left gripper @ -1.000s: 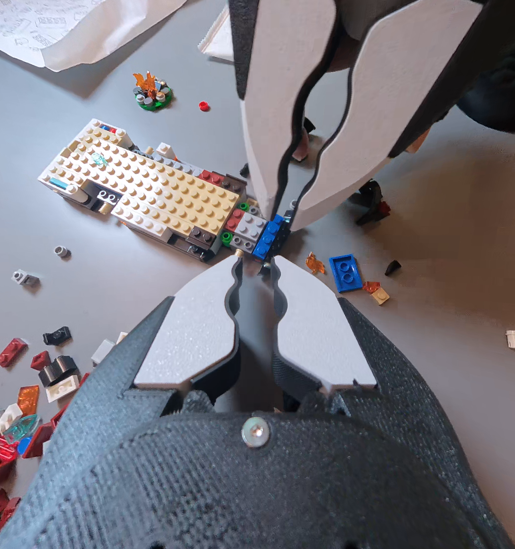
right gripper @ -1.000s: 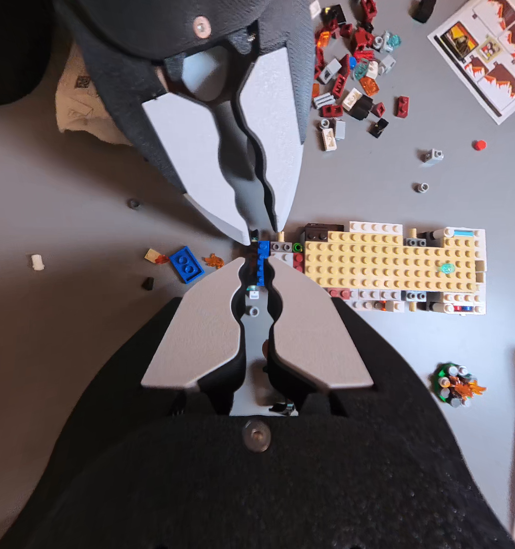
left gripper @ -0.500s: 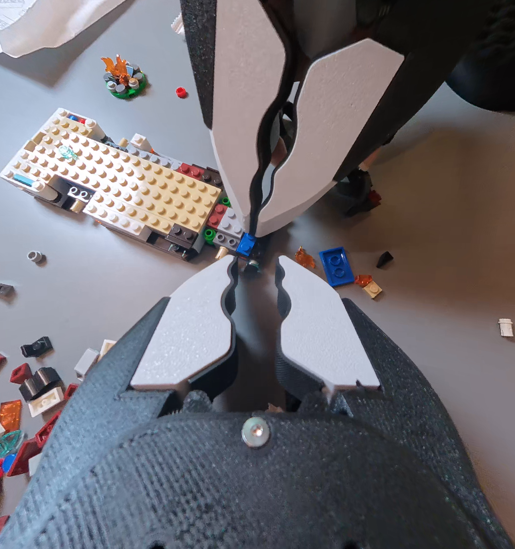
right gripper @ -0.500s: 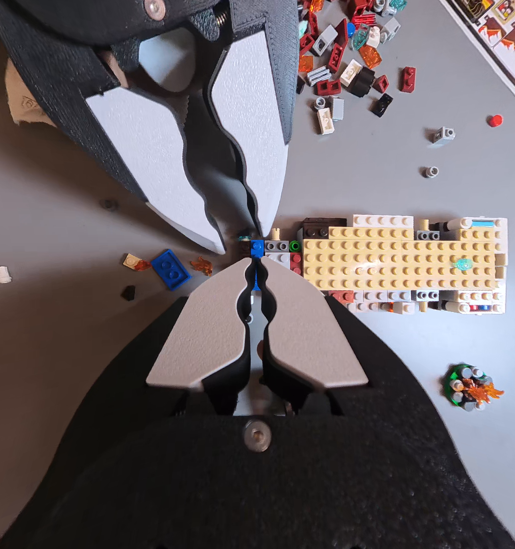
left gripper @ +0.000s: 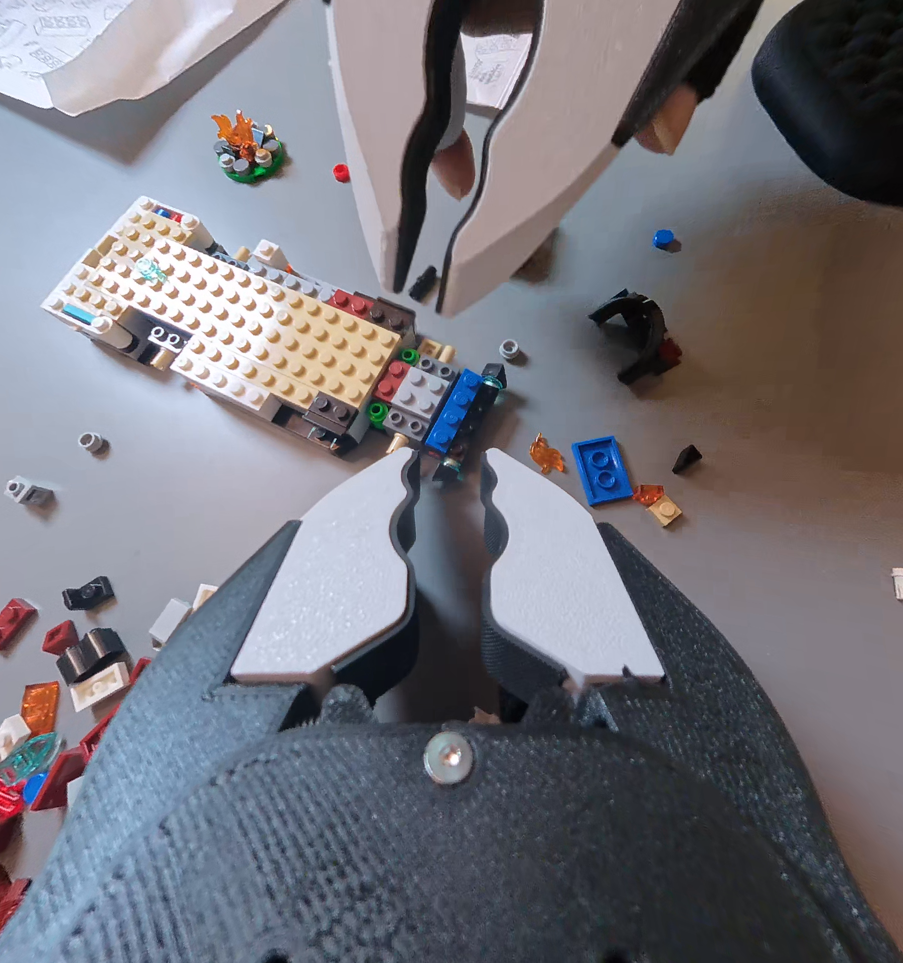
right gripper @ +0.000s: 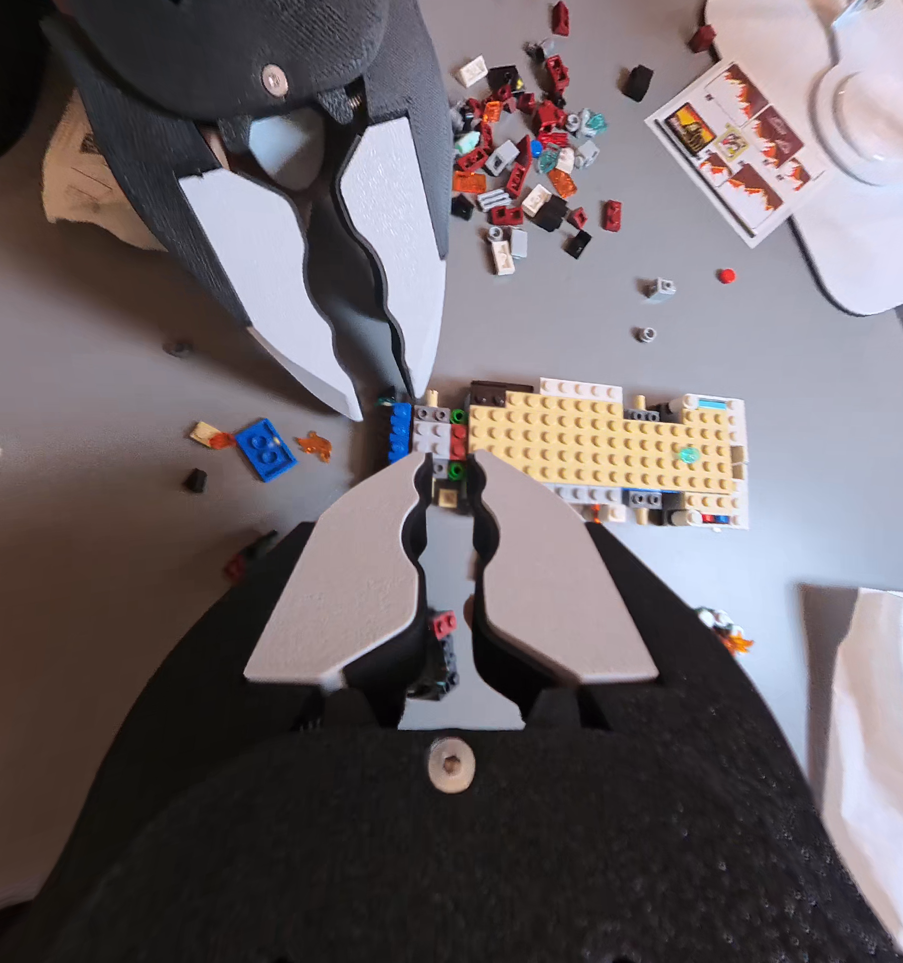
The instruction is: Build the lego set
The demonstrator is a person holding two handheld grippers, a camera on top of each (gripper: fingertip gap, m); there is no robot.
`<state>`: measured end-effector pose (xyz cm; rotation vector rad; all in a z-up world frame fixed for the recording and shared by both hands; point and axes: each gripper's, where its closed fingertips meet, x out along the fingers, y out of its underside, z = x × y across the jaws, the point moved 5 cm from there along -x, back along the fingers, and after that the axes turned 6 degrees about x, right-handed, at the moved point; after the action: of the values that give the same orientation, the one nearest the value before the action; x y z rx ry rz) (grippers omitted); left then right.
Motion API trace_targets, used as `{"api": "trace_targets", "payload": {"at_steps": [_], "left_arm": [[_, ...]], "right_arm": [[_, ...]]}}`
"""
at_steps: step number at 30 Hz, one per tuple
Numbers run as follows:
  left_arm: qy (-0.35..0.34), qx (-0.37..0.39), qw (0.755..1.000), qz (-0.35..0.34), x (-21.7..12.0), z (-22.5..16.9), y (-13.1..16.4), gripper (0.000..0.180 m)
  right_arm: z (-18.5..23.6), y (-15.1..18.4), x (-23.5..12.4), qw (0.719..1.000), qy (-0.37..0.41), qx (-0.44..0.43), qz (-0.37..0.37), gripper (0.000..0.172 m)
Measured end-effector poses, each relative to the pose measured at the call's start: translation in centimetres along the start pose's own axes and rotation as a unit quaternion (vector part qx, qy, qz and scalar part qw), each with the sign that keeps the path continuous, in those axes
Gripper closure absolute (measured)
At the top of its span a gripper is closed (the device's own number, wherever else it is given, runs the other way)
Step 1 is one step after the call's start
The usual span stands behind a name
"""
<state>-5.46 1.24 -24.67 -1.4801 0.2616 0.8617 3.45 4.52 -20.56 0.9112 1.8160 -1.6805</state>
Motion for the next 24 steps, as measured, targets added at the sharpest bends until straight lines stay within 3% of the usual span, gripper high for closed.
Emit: {"api": "trace_targets", "payload": {"at_steps": [4, 8, 13, 24], "left_arm": [[-0.005, -0.001, 1.0, -0.005, -0.1, 0.1, -0.2, 0.16], [-0.011, -0.003, 1.0, -0.006, -0.4, 0.3, -0.1, 0.16], [-0.028, -0.013, 0.999, -0.01, -1.7, 0.5, -0.2, 0.16], [-0.061, -0.028, 0.998, -0.007, -4.2, 0.4, 0.9, 0.159]], "right_arm": [[-1.1, 1.2, -0.6, 0.997, 0.026, -0.073, -0.011, 0.158], [-3.5, 2.2, 0.0, 0.988, 0.005, -0.144, 0.047, 0.145], [-3.5, 2.1, 1.3, 0.984, -0.094, -0.125, 0.087, 0.139], [-0.1, -0.6, 2.6, 0.979, -0.124, -0.152, 0.051, 0.145]]}}
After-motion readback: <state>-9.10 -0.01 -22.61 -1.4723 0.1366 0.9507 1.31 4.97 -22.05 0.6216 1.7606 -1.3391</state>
